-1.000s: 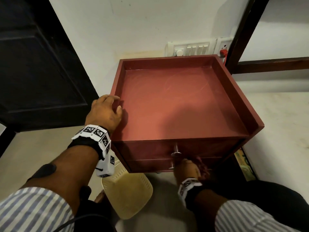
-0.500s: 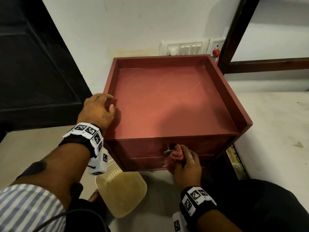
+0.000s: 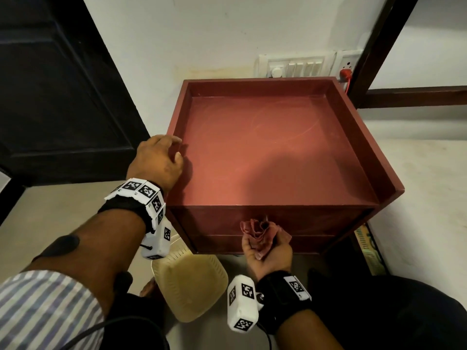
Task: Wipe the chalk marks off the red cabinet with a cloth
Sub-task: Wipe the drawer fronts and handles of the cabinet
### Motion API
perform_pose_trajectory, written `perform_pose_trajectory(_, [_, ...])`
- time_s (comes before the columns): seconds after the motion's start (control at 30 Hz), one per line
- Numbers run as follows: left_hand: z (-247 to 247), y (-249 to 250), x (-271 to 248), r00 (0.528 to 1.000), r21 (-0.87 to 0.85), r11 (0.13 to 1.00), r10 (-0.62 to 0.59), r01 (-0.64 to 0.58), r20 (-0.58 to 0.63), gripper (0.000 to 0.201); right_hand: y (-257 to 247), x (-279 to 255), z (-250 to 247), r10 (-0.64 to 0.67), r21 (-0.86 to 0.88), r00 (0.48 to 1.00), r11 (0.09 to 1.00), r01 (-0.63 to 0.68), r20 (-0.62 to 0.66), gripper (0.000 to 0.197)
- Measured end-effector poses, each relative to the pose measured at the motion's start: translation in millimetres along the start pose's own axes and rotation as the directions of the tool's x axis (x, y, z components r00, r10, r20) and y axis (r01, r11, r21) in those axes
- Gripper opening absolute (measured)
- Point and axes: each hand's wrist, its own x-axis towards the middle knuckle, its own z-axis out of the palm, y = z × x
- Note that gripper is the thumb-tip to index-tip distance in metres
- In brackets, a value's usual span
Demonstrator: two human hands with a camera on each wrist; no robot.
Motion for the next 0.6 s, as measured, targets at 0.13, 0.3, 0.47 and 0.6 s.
perform_pose_trajectory(0.13, [-0.8, 0.9, -1.0, 1.0, -0.018, 1.0, -0.003, 0.003, 0.004, 0.038, 9.6, 0.4, 1.0, -0.324, -0.262, 0.946, 0.914, 0.31, -0.01, 0.037])
perform_pose_trajectory(0.3, [-1.9, 2.9, -2.2, 1.0, -0.017, 1.0, -0.015, 0.016, 0.012, 0.038, 5.3, 2.9, -17.1, -0.586, -0.61, 0.277, -0.504, 0.612, 0.762, 0.021])
perform_pose_trajectory(0.47, [-7.8, 8.3, -6.0, 0.999, 0.001, 0.999, -0.041, 0.041, 0.027, 0.038, -10.5, 2.2, -33.2, -0.338, -0.436, 0.275, -0.698, 0.568, 0.9, 0.013])
perform_pose_trajectory(0.6, [-11.1, 12.4, -8.0, 0.997, 0.04, 0.998, -0.06, 0.058, 0.042, 0.037, -18.1, 4.2, -33.5, -0.337, -0.774, 0.89, 0.456, 0.439, 0.306, 0.039])
